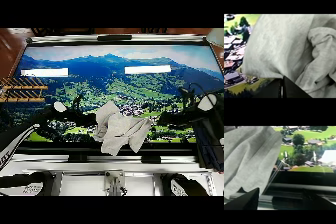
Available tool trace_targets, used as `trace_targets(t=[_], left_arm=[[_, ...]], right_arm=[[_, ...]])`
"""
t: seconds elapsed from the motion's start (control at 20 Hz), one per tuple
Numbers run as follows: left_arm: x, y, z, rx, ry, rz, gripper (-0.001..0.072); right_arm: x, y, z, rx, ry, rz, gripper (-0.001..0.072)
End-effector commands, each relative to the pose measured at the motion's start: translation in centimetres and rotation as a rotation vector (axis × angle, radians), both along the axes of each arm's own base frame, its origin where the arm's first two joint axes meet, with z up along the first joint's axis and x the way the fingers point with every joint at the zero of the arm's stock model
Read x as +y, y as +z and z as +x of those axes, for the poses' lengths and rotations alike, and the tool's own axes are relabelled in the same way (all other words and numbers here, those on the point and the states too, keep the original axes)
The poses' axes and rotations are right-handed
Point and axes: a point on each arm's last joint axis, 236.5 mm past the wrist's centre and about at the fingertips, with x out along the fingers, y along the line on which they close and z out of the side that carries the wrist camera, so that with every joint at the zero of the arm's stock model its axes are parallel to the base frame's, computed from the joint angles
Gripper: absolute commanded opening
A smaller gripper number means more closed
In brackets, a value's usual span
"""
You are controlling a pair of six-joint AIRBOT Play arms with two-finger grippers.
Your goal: Fold the shirts.
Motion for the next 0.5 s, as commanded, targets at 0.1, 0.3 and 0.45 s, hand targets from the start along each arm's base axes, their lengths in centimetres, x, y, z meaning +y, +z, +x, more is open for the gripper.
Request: trace_targets(t=[0.1,0.3,0.45], left_arm=[[0.6,1.3,0.4,-0.039,-0.025,-0.012,0.0028],[0.6,1.5,0.5,-0.050,-0.033,-0.012,0.0028],[0.9,3.0,1.4,-0.114,-0.044,-0.003,0.0026]], right_arm=[[5.4,-5.9,3.5,0.050,-0.182,0.282,0.0635],[8.3,-9.3,3.2,0.139,-0.175,0.305,0.0568],[10.0,-8.8,3.8,0.096,-0.120,0.304,0.0067]])
